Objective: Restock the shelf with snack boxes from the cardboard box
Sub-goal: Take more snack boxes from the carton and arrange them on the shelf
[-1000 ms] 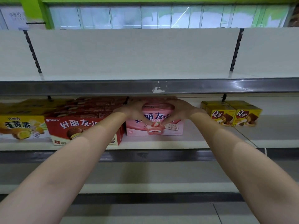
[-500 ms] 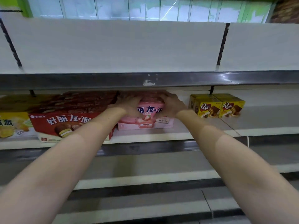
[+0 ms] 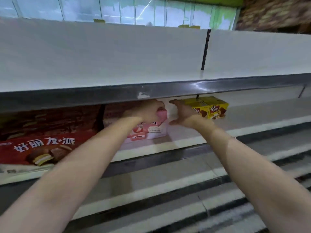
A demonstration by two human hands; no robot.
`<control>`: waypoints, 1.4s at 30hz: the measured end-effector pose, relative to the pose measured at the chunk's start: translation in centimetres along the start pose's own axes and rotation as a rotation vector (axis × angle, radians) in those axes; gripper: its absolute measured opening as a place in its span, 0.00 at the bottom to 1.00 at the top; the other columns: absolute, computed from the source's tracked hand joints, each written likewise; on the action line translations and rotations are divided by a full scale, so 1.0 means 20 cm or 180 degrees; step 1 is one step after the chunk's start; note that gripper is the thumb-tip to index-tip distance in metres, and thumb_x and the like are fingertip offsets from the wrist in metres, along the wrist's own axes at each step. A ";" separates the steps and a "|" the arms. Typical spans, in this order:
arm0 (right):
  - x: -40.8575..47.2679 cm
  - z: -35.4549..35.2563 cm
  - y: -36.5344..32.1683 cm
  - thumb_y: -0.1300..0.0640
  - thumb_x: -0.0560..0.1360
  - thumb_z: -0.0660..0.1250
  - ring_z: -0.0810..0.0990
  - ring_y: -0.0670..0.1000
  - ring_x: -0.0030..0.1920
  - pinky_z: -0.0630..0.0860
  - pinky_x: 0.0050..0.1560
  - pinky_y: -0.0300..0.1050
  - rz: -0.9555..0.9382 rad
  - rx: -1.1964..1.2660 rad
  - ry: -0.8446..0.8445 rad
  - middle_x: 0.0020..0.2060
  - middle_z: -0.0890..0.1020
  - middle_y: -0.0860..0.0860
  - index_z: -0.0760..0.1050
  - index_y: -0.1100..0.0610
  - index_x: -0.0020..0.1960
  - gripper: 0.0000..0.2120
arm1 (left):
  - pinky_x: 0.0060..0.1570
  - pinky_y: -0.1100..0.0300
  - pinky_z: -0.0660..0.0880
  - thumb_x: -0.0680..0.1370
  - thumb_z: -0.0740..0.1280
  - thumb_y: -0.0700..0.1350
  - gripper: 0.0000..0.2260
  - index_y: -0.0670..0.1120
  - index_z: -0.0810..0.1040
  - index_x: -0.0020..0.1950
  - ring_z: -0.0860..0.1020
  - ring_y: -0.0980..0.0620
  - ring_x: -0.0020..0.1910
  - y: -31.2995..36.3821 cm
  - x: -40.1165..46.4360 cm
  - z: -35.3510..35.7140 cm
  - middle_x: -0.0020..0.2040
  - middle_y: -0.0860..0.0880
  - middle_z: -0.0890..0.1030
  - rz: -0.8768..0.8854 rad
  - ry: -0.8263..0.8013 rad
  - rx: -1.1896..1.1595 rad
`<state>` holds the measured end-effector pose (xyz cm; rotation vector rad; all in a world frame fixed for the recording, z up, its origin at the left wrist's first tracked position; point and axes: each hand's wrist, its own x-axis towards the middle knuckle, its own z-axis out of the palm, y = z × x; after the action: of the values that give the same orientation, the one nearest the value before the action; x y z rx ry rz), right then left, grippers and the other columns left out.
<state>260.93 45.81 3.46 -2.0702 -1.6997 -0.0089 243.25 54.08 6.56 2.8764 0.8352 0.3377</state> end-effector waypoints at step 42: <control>0.35 -0.25 1.49 0.50 0.58 0.84 0.76 0.57 0.63 0.71 0.63 0.46 -0.0736 0.0260 -0.0051 0.68 0.74 0.53 0.70 0.52 0.72 0.46 | 0.62 0.47 0.73 0.58 0.81 0.56 0.49 0.57 0.63 0.77 0.68 0.40 0.69 0.70 1.04 0.61 0.70 0.46 0.74 -0.1003 0.0383 0.0295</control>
<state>291.80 46.72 -0.31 -1.8107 -1.9074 0.0038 270.55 52.77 0.94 2.7636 1.3360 0.4479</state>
